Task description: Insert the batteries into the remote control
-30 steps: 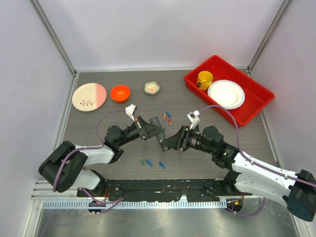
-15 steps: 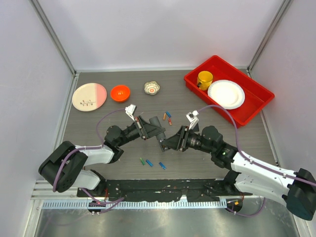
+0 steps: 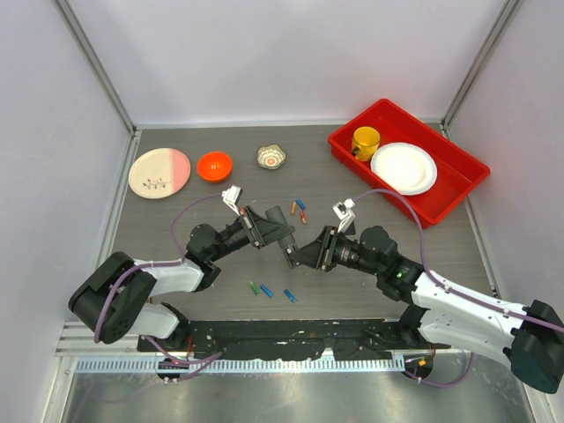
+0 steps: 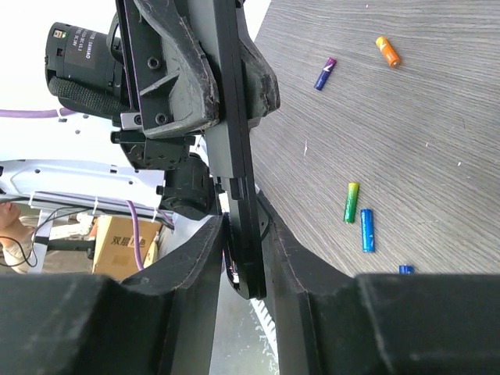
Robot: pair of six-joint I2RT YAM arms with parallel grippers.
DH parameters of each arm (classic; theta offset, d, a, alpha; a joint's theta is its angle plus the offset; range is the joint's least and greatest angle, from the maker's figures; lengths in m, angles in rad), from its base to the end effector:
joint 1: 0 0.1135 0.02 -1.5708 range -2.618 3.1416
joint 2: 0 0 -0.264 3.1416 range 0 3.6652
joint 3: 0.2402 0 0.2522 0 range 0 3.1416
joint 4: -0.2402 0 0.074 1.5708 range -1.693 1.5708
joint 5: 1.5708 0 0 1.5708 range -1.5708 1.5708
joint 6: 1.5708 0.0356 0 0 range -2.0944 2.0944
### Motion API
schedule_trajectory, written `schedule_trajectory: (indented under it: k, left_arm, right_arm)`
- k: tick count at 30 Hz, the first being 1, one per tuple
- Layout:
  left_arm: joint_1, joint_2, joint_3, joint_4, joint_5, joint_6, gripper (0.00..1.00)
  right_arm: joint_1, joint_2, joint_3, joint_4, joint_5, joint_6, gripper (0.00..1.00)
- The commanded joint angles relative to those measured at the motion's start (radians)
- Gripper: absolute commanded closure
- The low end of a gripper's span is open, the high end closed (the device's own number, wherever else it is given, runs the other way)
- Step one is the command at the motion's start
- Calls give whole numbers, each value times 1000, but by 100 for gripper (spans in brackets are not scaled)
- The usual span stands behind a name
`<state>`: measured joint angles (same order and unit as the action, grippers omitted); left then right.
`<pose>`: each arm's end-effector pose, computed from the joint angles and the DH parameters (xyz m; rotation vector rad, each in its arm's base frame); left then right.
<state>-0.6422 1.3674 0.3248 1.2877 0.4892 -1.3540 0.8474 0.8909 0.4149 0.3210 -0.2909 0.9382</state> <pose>0.1855 -0.1597 0.2163 -0.0777 1.6711 -1.9310 0.1287 0.1612 0.2432 -0.1579 1.9871 1.5002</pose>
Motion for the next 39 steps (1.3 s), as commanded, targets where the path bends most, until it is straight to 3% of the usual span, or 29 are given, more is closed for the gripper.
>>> schedule_trajectory:
  k: [1,3,7,10,18,24,29,33,34,37,39]
  left_arm:
    - [-5,-25,26,259,-20,1,100]
    - [-5,-25,25,259,-18,1,100]
    - [-5,-19,16,259,-14,6,100]
    - [-5,-16,10,259,-17,9,100]
    - [-5,-18,10,259,-9,12,100]
    - [-5,7,3,234,-12,33,100]
    - [-5,-8,37,-104,-12,174,100]
    - [-5,-66,110,-445,-80,320,100]
    - [-5,-74,135,-617,-99,349,100]
    - [-5,-90,235,-929,-207,463,100]
    - [-5,-67,308,-1054,-283,522,100]
  right_arm:
    - [-4,6,-2,26,-8,1,65]
    - [-4,3,-2,24,-8,2,61]
    - [-4,-15,24,-3,12,-4,44]
    - [-5,-36,59,-58,29,-27,40]
    - [-31,-84,111,-174,42,-95,39]
    - [-31,-102,186,-376,208,-212,39]
    - [-33,-75,251,-595,467,-303,41]
    - [-33,-98,219,-628,551,-312,41]
    - [-31,-105,211,-631,565,-305,42]
    - [-31,-124,187,-646,621,-296,42]
    - [-33,-129,177,-648,641,-296,43]
